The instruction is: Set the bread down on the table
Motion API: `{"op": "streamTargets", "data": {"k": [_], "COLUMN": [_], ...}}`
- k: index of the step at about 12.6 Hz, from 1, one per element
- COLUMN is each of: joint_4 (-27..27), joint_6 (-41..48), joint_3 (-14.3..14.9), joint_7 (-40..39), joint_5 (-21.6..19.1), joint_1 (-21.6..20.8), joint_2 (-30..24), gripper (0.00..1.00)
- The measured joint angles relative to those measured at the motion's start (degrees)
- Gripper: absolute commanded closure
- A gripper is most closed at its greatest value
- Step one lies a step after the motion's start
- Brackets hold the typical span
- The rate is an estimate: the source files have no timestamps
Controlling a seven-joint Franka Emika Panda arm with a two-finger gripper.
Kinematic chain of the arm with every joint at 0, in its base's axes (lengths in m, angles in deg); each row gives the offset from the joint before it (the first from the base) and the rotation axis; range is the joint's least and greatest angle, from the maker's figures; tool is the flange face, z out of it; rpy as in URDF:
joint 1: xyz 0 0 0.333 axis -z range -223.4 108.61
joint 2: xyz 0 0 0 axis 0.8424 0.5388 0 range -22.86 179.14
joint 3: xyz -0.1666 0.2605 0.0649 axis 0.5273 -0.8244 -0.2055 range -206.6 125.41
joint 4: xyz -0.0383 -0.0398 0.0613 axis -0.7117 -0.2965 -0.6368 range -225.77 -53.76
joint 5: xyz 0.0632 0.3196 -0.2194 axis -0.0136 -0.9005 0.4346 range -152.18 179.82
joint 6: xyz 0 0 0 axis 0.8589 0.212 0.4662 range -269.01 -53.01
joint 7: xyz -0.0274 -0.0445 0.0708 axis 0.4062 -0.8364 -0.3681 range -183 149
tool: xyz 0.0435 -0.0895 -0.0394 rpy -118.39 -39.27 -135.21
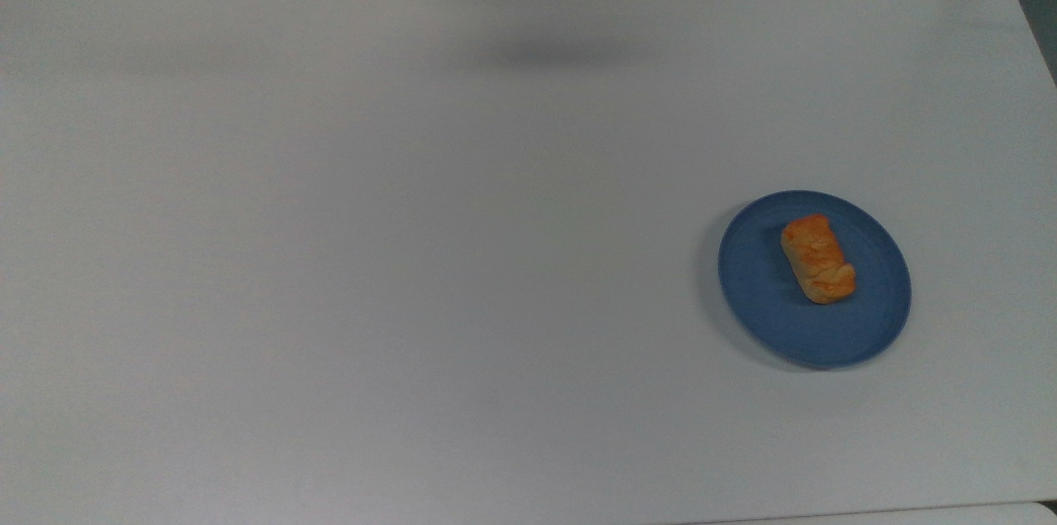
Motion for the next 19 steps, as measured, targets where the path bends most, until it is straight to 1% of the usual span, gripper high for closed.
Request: {"op": "streamTargets", "data": {"k": [9,12,14,15,17,19], "joint_4": [-0.9,-1.0,-0.3,0.3,1.2,2.1], "joint_6": [0.0,-0.1,-1.2,-3.5,-10.0,-16.5], "joint_3": [-1.1,-1.9,-4.3,-6.4,-10.0,-11.9], "joint_7": [-0.1,-0.2,-0.1,0.3,3.6,5.9], "joint_5": [0.0,-0.1,-0.1,-0.1,0.0,0.2], "joint_1": [-0.2,-3.1,-4.5,-4.8,-5.9,-8.1], "joint_2": [0.1,2.1,4.8,6.6,9.9,14.0], "gripper": [0.00,0.00,0.00,0.00,0.00,0.00]}}
